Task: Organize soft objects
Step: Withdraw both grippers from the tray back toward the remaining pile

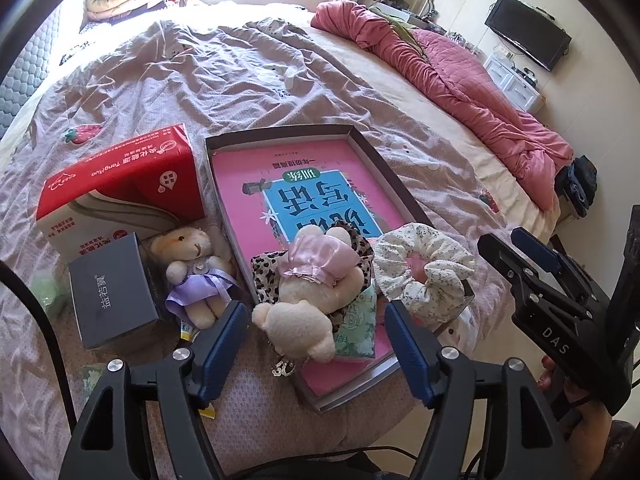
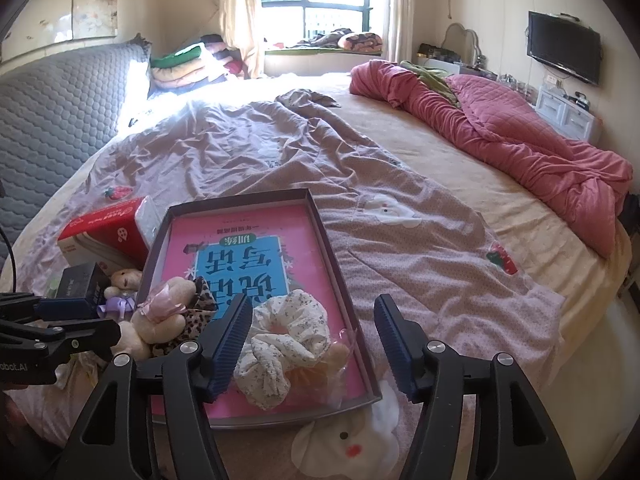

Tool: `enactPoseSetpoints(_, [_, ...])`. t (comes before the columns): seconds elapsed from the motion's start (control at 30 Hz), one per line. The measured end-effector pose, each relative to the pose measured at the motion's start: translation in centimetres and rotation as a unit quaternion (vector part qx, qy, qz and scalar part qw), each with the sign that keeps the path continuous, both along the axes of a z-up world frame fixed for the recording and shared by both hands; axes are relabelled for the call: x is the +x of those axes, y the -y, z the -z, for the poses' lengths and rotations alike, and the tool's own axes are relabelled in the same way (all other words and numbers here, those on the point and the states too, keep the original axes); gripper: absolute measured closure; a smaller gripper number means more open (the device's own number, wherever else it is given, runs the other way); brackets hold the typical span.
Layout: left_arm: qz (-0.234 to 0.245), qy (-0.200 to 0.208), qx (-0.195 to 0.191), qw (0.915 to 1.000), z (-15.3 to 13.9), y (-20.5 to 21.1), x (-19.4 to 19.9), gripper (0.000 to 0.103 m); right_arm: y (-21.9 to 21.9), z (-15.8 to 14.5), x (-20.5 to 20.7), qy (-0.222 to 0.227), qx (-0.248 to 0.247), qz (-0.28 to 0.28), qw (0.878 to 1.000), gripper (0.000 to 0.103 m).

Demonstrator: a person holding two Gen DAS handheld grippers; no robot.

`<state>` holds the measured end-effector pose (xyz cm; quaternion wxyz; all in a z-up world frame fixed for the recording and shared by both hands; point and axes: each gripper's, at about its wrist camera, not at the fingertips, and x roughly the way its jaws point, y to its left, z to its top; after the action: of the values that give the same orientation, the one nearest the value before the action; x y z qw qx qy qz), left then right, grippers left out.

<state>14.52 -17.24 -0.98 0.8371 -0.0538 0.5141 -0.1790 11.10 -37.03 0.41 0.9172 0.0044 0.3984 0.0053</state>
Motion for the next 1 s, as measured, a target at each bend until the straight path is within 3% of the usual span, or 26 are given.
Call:
enactPoseSetpoints(0.5, [-0.042,0.029,0.019,0.9985,-3.0,-3.5,-2.0,0.026,-1.9,-2.8,-0.7,0.030,0.004,-0.024,0.999,0.033])
enactPoseSetpoints(1.0, [-0.093,0.034,0.029,0.9947,-3.8,-8.1,-3.9,0.025,-6.1,-5.2,-1.2,0.053,0.001,-0.082,0.995,0.032])
